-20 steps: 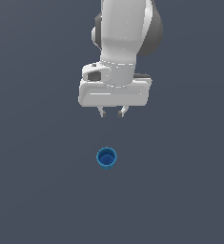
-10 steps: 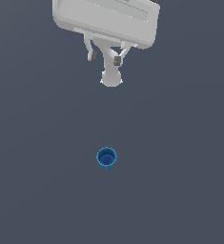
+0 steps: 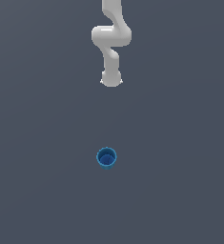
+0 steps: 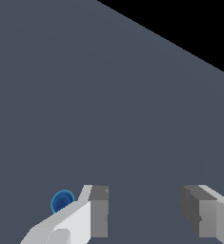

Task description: Pick up the object and move it to a goal position.

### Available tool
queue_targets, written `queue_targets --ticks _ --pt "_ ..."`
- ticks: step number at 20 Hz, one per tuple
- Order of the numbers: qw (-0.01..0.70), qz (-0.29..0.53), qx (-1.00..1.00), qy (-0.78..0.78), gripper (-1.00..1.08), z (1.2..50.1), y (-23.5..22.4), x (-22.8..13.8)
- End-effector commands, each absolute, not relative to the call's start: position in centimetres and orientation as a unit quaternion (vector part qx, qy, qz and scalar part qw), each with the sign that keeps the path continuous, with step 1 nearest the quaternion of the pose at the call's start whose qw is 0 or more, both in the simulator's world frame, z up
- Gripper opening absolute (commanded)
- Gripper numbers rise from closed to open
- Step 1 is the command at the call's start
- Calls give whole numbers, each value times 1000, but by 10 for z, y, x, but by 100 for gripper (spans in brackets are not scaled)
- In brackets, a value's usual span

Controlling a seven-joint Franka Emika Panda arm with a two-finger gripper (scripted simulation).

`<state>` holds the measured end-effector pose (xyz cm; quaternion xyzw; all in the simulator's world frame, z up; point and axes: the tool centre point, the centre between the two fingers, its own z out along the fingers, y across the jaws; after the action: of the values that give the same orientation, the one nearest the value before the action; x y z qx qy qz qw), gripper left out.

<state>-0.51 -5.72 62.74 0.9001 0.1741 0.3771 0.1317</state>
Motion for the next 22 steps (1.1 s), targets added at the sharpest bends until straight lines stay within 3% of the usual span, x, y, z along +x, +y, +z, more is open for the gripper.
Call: queue_targets --ticks 1,12,22 --pt "132 403 888 179 28 654 -75 -17" --pt "107 485 848 188 28 700 -174 -45" --pt "54 513 834 195 28 638 -257 -22"
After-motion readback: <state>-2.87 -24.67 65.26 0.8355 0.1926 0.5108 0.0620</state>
